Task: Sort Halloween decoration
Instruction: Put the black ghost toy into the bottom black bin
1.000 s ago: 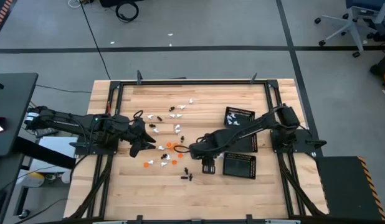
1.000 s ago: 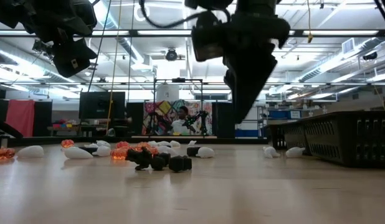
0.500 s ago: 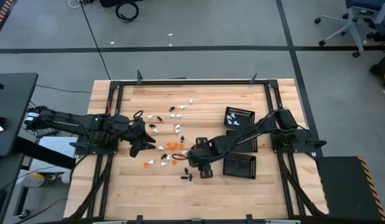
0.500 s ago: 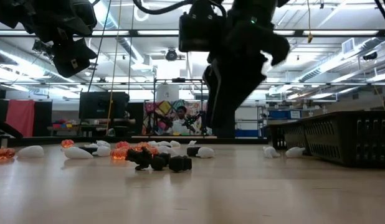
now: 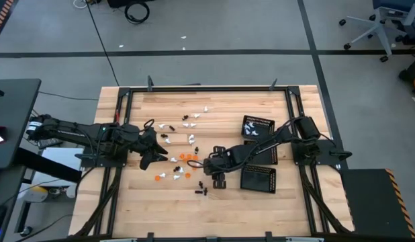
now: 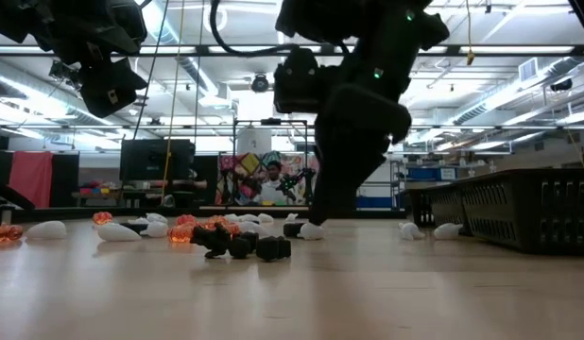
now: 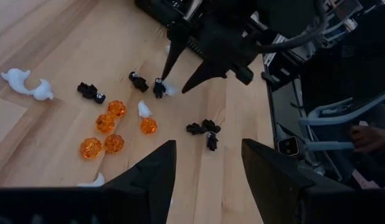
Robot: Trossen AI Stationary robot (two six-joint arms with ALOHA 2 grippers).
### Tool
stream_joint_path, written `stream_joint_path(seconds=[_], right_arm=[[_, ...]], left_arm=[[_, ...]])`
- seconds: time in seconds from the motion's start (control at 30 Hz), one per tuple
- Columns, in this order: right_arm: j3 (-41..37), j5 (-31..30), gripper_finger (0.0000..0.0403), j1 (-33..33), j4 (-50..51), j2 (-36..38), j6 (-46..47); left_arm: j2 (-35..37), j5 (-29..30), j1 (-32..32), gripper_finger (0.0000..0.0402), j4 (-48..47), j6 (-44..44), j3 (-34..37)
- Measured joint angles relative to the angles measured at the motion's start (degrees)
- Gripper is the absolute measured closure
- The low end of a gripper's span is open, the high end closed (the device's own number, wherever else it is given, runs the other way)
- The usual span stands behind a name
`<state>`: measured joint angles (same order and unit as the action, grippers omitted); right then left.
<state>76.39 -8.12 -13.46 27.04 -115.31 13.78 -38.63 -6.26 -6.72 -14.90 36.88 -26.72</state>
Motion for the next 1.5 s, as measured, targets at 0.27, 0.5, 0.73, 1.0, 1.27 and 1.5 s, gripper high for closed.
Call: stream_joint_path(seconds=[0.27,0.5,0.73,1.0,1.27,1.5], right_arm=[[-3.17,-1.00,0.0212,0.21,-6.64,0.12,-2.29],[-4.19,-4.46,0.0224,0.75,-6.92,0.00,-1.90],[-4.13,-2.70,0.0237,1.32,-6.80,0.17,-0.44],[-4.12,-2.14,0.0238,1.29,-5.62,0.24,0.77],[-3.99,2.14,0.0239,3.46,-3.45,0.22,5.74],[-3.97,5.78,0.0268,4.77,-3.45,0.28,5.00]], left_arm=[[0.00,0.00,-0.01,0.0209,-0.02,0.00,0.00],[0.00,0.00,-0.02,0.0209,-0.02,0.00,0.00],[0.00,0.00,0.00,0.0209,-0.04,0.00,0.00],[0.00,0.00,0.00,0.0209,-0.04,0.00,0.00],[0.00,0.00,-0.01,0.0209,-0.02,-0.07,0.00],[0.00,0.00,-0.02,0.0209,-0.02,-0.20,0.00]])
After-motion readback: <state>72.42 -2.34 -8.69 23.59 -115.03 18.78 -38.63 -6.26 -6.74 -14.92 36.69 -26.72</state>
